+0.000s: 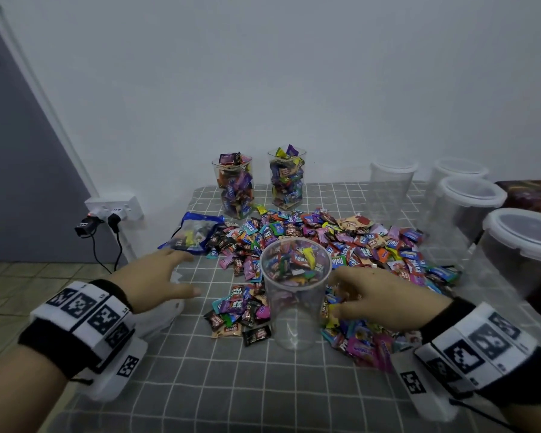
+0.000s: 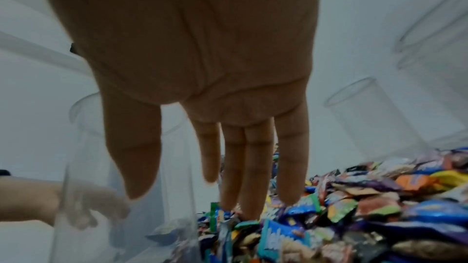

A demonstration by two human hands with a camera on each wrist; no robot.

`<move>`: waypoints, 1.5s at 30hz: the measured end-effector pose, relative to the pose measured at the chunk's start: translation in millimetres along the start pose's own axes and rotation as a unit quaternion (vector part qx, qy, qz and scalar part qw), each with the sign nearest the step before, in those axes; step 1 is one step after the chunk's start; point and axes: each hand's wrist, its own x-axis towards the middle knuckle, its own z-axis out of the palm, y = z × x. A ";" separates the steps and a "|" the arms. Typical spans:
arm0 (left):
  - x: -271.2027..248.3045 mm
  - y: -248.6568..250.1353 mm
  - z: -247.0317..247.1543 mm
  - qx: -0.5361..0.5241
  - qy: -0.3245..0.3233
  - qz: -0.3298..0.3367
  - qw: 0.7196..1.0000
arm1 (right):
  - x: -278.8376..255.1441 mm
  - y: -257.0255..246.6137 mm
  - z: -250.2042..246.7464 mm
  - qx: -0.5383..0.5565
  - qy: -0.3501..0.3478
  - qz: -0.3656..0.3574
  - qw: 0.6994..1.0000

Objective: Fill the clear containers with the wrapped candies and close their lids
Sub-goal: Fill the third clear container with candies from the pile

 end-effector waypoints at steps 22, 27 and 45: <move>44.9 82.5 39.4 -0.243 -0.170 0.029 0.955 | 36.1 41.0 -5.9 -0.008 -0.126 0.089 0.988; 38.1 68.1 31.5 -0.271 -0.202 0.015 0.941 | 0.3 54.3 -25.7 0.070 -0.155 0.124 0.978; 42.7 73.1 27.2 -0.283 -0.115 0.043 0.951 | 40.2 50.9 -8.4 0.096 -0.047 0.114 0.988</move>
